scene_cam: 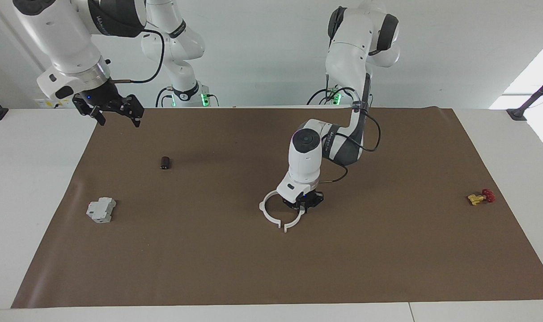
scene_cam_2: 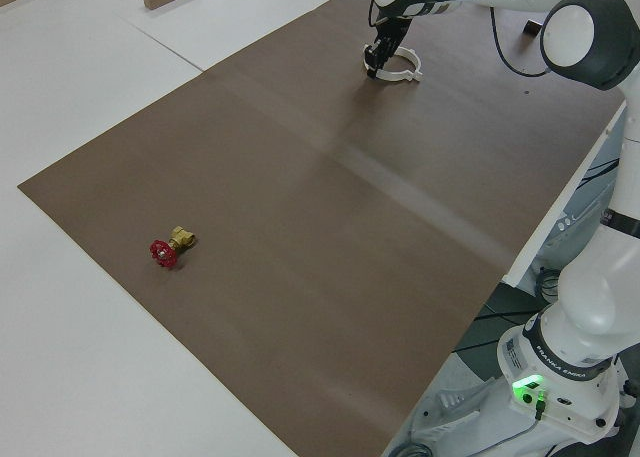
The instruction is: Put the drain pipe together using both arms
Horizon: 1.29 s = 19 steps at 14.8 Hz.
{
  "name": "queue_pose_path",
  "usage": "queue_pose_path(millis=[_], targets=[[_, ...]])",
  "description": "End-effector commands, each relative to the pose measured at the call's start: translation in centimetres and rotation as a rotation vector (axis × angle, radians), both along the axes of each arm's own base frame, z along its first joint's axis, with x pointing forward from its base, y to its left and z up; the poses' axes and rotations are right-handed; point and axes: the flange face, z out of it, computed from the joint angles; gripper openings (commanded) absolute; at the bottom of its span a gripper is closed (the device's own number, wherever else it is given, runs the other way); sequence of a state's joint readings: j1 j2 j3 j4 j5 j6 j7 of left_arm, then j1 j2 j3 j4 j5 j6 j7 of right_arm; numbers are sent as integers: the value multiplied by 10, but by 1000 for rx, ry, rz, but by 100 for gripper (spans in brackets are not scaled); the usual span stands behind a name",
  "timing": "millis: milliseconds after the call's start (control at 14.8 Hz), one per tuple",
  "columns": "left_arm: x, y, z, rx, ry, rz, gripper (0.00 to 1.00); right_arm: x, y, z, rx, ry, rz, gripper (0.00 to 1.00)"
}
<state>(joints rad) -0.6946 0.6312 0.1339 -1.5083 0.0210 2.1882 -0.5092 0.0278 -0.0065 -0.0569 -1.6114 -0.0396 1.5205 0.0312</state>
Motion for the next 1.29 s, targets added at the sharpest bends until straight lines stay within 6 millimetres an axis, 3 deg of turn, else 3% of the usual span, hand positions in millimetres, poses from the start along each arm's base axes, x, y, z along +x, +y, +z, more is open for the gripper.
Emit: queue_pose_path(millis=[0, 609, 677, 745, 1083, 1219], targets=[[-7, -17, -1, 25, 2, -7, 0, -6, 0, 1, 23, -11, 11, 100], [-8, -18, 3, 16, 7, -4, 0, -8, -11, -2, 24, -4, -5, 100], [-8, -15, 11, 7, 2, 4, 42, -8, -11, -2, 24, -4, -5, 100], [-9, -11, 14, 10, 2, 6, 99, -8, -11, -2, 24, -4, -5, 100], [-9, -8, 20, 5, 0, 9, 100, -7, -15, 14, 23, -27, -11, 100], [-7, 2, 36, -3, -6, 24, 100, -11, -13, 7, 23, 2, -10, 100]])
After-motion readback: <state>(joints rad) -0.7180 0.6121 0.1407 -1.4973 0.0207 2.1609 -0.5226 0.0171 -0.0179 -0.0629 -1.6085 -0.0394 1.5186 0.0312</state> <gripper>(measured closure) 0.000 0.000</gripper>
